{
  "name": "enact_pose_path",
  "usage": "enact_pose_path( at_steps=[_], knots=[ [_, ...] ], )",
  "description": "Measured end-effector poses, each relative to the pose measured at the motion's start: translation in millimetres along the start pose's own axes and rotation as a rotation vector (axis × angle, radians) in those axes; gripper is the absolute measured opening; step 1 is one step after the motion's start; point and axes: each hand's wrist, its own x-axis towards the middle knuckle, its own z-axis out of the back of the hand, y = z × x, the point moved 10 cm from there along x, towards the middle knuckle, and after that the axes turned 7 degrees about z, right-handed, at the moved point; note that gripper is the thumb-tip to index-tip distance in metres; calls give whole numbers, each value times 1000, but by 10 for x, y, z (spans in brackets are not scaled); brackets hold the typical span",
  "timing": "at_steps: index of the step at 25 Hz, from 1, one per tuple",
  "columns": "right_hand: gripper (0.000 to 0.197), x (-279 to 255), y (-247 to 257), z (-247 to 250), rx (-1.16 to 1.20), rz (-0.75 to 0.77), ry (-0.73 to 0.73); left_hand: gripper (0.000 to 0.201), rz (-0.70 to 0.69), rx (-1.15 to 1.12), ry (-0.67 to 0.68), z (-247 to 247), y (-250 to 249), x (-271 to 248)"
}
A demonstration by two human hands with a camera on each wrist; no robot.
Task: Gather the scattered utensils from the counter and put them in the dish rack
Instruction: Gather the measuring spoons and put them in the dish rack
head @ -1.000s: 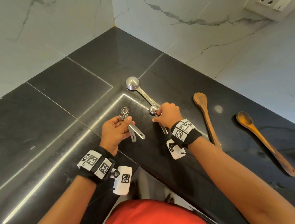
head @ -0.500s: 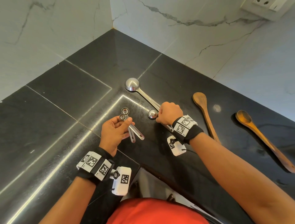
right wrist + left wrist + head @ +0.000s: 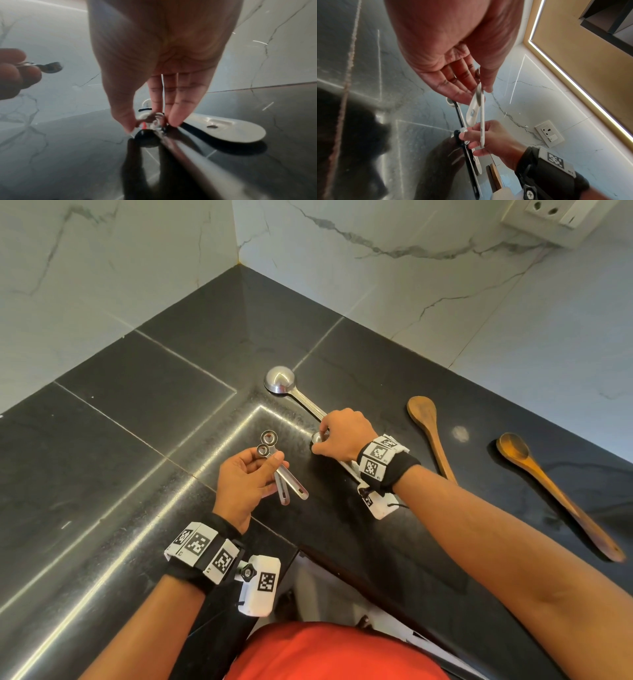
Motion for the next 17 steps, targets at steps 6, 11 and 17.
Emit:
enact_pose_path(
  at_steps=[6,11,17],
  knots=[
    [25,-158,-157,23,495,-20,-79,10,-5,-17,-2,5,25,-46],
    [29,-617,-89,47,926,-36,-212,12,20,3,57,-201,137,-62],
    [16,-880,-151,-86,1035,-122,-392,16,19,104,158,-625,244,-102]
  ],
)
